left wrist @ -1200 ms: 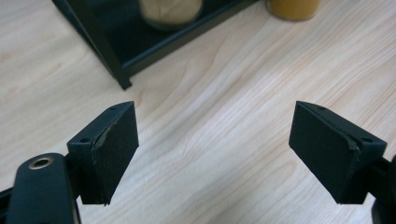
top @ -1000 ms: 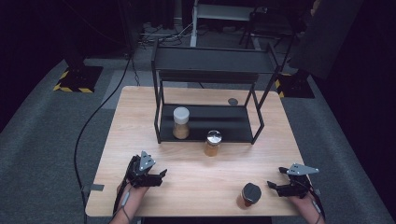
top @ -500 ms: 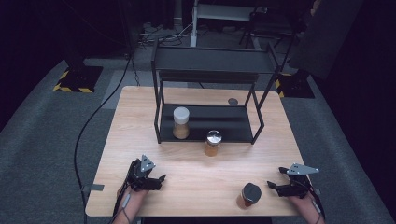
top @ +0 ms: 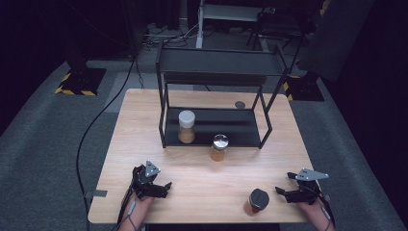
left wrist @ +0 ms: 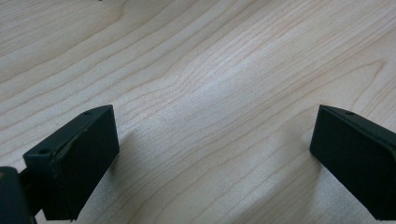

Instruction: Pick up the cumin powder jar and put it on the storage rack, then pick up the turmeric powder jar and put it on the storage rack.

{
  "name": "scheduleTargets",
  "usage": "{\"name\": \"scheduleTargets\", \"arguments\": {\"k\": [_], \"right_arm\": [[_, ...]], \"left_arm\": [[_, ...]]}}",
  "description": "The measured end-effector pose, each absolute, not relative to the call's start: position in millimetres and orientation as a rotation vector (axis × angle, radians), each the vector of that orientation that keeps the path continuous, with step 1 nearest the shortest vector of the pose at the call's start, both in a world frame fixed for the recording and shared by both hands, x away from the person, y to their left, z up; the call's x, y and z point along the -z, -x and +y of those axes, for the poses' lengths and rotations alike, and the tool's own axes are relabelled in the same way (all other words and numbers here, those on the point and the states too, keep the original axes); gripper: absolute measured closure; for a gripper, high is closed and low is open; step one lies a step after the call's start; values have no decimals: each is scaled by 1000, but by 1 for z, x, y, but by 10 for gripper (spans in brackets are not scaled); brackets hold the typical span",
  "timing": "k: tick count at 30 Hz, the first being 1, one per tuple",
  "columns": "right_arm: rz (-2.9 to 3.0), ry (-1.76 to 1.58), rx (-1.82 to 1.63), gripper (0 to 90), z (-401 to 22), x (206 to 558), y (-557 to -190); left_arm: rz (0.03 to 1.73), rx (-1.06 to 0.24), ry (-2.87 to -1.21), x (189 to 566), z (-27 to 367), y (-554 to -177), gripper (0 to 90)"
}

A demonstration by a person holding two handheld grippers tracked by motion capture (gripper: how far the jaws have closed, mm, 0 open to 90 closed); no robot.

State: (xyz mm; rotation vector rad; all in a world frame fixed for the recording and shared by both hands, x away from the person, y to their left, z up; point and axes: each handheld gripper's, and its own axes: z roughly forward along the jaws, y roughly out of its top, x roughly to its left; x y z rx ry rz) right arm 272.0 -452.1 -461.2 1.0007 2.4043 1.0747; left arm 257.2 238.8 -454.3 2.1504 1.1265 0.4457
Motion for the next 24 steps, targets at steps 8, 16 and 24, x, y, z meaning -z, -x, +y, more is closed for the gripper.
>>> {"name": "scheduleTargets", "arguments": {"k": [8, 16, 24], "right_arm": [[2405, -1003, -1072, 128, -452, 461, -272], [2434, -1026, -1025, 109, -445, 451, -279], [2429, -992, -1036, 108, -433, 430, -286]], "left_arm": [[1112, -441, -2156, 454, 241, -258, 1], [1112, -441, -2158, 454, 241, -258, 1], [1113, -440, -2157, 454, 241, -258, 1]]}}
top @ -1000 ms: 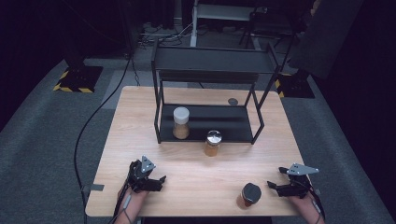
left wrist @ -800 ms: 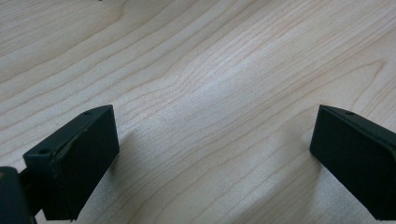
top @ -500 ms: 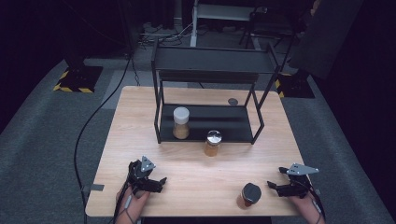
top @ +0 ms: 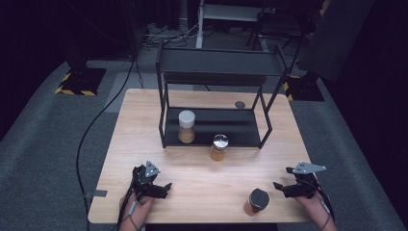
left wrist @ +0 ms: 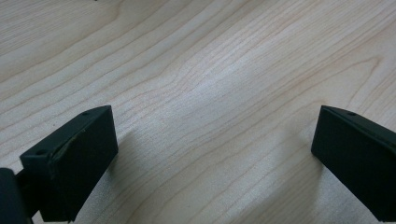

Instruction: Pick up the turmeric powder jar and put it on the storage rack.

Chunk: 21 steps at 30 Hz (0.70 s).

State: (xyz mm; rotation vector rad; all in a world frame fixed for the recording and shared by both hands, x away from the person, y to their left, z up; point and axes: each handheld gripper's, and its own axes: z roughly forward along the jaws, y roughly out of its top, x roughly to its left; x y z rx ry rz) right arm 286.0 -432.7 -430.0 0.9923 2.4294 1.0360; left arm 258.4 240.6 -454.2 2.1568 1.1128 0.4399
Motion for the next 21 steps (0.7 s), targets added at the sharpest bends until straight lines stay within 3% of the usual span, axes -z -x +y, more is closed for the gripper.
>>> {"name": "scheduleTargets", "arguments": {"k": [21], "right_arm": [[2432, -908, -1061, 107, -398, 376, -313]], "left_arm": [[1113, -440, -2156, 454, 241, -258, 1]]}}
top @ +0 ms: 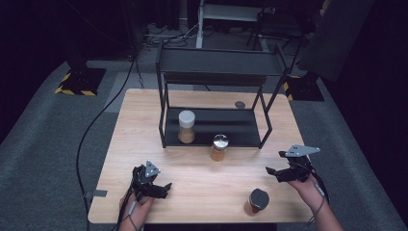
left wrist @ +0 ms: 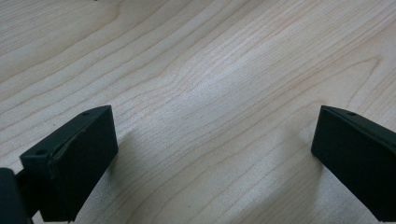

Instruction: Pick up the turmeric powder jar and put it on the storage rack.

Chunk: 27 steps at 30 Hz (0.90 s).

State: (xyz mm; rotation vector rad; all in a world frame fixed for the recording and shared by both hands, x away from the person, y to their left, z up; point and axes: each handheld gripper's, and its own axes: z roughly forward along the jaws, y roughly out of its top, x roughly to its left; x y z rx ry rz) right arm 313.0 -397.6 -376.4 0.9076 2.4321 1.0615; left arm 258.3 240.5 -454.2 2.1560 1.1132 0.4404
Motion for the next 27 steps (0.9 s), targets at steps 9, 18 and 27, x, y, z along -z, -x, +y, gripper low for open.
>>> {"name": "scheduleTargets", "arguments": {"k": [9, 18, 27], "right_arm": [[2433, -871, -1083, 103, -380, 359, -324], [2448, -842, -1114, 98, -360, 346, -339], [2475, -803, -1122, 94, -332, 340, -355]], "left_arm": [[1107, -441, -2157, 454, 242, -258, 1], [1106, -442, -2156, 455, 242, -258, 1], [1106, -442, -2156, 455, 242, -258, 1]]}}
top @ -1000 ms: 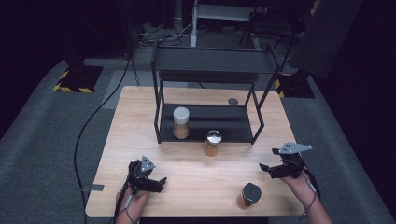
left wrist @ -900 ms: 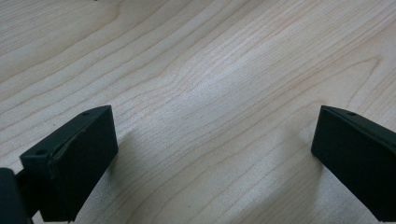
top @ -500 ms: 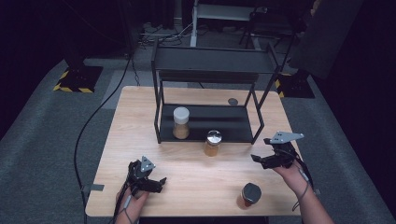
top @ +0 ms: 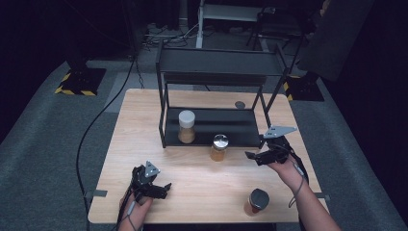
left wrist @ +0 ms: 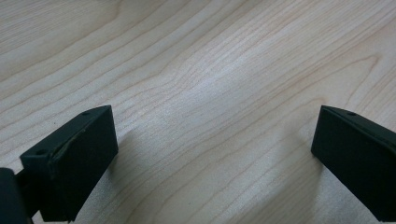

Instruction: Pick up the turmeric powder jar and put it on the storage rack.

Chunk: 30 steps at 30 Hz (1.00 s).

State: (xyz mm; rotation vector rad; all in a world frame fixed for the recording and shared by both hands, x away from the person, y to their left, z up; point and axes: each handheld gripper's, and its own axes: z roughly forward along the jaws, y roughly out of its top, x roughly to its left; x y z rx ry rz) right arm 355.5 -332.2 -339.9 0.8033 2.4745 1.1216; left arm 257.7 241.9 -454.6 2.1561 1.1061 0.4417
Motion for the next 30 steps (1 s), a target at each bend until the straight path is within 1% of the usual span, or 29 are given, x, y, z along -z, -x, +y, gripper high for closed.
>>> {"name": "scheduleTargets", "arguments": {"k": [10, 30], "right_arm": [[2487, -780, -1140, 87, -303, 340, -367], [2510, -767, -1135, 82, -261, 348, -386]], "left_arm": [[1106, -442, -2156, 455, 242, -258, 1], [1106, -442, -2156, 455, 242, -258, 1]]}}
